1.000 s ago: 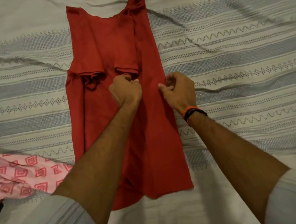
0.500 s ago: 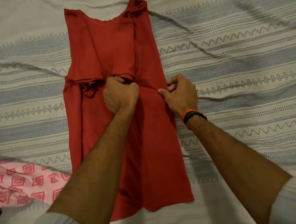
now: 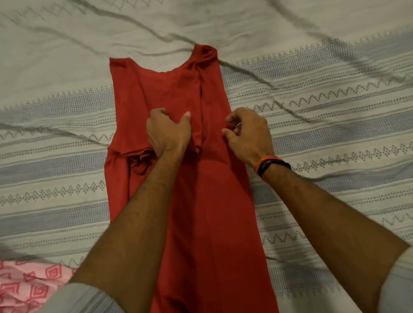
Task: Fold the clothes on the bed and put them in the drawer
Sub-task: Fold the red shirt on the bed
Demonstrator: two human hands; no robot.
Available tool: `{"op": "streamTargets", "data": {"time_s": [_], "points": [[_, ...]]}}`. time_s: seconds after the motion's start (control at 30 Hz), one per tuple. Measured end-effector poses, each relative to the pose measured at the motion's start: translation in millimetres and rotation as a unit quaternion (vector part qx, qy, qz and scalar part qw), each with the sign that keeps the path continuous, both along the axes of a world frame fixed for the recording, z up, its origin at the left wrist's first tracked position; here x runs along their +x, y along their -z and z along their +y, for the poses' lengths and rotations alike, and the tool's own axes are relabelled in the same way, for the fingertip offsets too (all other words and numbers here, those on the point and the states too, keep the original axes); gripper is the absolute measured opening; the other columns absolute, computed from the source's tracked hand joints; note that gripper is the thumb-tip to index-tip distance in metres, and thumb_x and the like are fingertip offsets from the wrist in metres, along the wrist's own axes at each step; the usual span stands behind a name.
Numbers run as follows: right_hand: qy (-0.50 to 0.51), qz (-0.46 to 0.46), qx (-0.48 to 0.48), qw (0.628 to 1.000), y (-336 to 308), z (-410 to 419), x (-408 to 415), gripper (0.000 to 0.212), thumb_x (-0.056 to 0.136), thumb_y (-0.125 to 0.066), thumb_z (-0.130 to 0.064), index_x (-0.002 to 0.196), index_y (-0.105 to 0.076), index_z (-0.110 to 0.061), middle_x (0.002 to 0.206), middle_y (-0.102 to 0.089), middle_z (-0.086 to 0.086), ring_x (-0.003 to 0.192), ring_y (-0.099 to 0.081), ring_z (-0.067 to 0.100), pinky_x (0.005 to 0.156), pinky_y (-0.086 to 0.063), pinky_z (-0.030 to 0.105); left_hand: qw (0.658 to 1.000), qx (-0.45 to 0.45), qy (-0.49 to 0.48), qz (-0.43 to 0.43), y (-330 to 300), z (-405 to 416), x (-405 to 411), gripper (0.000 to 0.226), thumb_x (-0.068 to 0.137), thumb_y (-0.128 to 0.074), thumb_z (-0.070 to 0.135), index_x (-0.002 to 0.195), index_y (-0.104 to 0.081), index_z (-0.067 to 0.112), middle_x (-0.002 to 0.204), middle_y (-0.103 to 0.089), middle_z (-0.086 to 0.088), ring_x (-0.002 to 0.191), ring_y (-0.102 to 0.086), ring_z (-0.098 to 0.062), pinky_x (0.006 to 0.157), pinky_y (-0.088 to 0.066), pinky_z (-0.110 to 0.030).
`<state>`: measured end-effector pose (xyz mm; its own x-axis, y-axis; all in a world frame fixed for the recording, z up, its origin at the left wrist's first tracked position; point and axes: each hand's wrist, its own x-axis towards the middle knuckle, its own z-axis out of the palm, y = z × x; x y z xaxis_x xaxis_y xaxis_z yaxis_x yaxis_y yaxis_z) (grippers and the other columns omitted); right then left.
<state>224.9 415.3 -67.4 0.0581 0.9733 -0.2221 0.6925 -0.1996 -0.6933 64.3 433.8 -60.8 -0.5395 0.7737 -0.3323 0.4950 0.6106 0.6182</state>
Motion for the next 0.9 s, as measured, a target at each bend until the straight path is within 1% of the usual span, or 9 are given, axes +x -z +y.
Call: {"op": "streamTargets", "data": {"time_s": [0.13, 0.23, 0.3, 0.37, 0.5, 0.6, 0.73, 0.83, 0.9], "points": [[-0.008, -0.008, -0.014, 1.0, 11, 16, -7, 0.021, 0.084, -0.075, -0.027, 0.099, -0.063, -0.019, 0.098, -0.061, -0.001, 0.084, -0.059, 0.013, 0.082, -0.054, 0.034, 0.996, -0.075, -0.007, -0.056, 6, 21, -13, 0.052, 0.071, -0.082, 0.046, 0.109, -0.067, 0.012, 0.116, -0.068, -0.006, 0.113, -0.061, -0.025, 0.094, -0.047, -0.031], [0.018, -0.016, -0.028, 0.999, 18, 24, -9, 0.022, 0.082, -0.076, -0.035, 0.092, -0.059, -0.026, 0.091, -0.061, -0.005, 0.08, -0.057, 0.011, 0.074, -0.049, 0.03, 0.994, -0.038, -0.043, -0.089, 7, 39, -27, 0.032, 0.075, -0.079, 0.042, 0.067, -0.062, 0.016, 0.075, -0.065, 0.001, 0.074, -0.062, -0.019, 0.08, -0.053, -0.036], [0.031, -0.03, -0.037, 0.998, 18, 26, -10, 0.024, 0.079, -0.078, -0.037, 0.09, -0.058, -0.03, 0.086, -0.06, -0.009, 0.077, -0.057, 0.008, 0.07, -0.043, 0.026, 0.991, -0.011, -0.076, -0.111, 3, 52, -38, 0.038, 0.082, -0.073, 0.037, 0.057, -0.052, 0.017, 0.063, -0.055, 0.004, 0.061, -0.053, -0.016, 0.075, -0.056, -0.039], [0.042, -0.042, -0.042, 0.997, 19, 30, -12, 0.026, 0.076, -0.079, -0.037, 0.09, -0.058, -0.031, 0.083, -0.061, -0.011, 0.078, -0.058, 0.008, 0.069, -0.042, 0.026, 0.985, 0.011, -0.106, -0.133, 2, 67, -52, 0.036, 0.084, -0.07, 0.036, 0.06, -0.052, 0.018, 0.064, -0.054, 0.003, 0.062, -0.054, -0.018, 0.075, -0.06, -0.044], [0.064, -0.06, -0.035, 0.996, 20, 29, -19, 0.027, 0.072, -0.079, -0.035, 0.088, -0.059, -0.032, 0.08, -0.06, -0.012, 0.08, -0.059, 0.007, 0.07, -0.044, 0.027, 0.995, 0.033, -0.081, -0.052, 6, 78, -74, 0.031, 0.081, -0.072, 0.041, 0.063, -0.055, 0.022, 0.073, -0.061, 0.006, 0.08, -0.062, -0.017, 0.079, -0.052, -0.028], [0.068, -0.064, -0.032, 0.995, 20, 28, -21, 0.027, 0.071, -0.079, -0.035, 0.088, -0.059, -0.032, 0.08, -0.059, -0.012, 0.08, -0.058, 0.006, 0.071, -0.045, 0.027, 0.997, 0.051, -0.052, -0.001, 6, 80, -80, 0.026, 0.083, -0.071, 0.046, 0.089, -0.07, 0.021, 0.093, -0.069, 0.004, 0.095, -0.066, -0.017, 0.082, -0.047, -0.022], [0.068, -0.066, -0.035, 0.995, 19, 29, -21, 0.027, 0.071, -0.078, -0.034, 0.089, -0.059, -0.032, 0.08, -0.059, -0.011, 0.081, -0.058, 0.007, 0.072, -0.046, 0.028, 0.999, 0.022, -0.042, 0.019, 4, 82, -79, 0.054, 0.08, -0.068, 0.061, 0.109, -0.068, 0.015, 0.116, -0.068, -0.002, 0.112, -0.062, -0.019, 0.091, -0.044, -0.024], [0.069, -0.068, -0.031, 0.995, 19, 28, -22, 0.027, 0.071, -0.078, -0.034, 0.09, -0.059, -0.032, 0.08, -0.059, -0.012, 0.081, -0.059, 0.007, 0.075, -0.05, 0.032, 0.997, -0.063, -0.052, -0.006, -2, 76, -81, 0.094, 0.043, -0.076, 0.08, 0.111, -0.068, 0.015, 0.113, -0.07, -0.004, 0.107, -0.065, -0.022, 0.092, -0.054, -0.034], [0.064, -0.079, -0.026, 0.994, 19, 27, -23, 0.027, 0.072, -0.078, -0.033, 0.092, -0.06, -0.031, 0.083, -0.058, -0.013, 0.081, -0.057, 0.006, 0.077, -0.05, 0.033, 0.99, -0.135, -0.028, 0.021, -6, 67, -80, 0.11, 0.034, -0.083, 0.075, 0.121, -0.06, 0.011, 0.121, -0.066, -0.008, 0.111, -0.064, -0.027, 0.092, -0.055, -0.041]]}}
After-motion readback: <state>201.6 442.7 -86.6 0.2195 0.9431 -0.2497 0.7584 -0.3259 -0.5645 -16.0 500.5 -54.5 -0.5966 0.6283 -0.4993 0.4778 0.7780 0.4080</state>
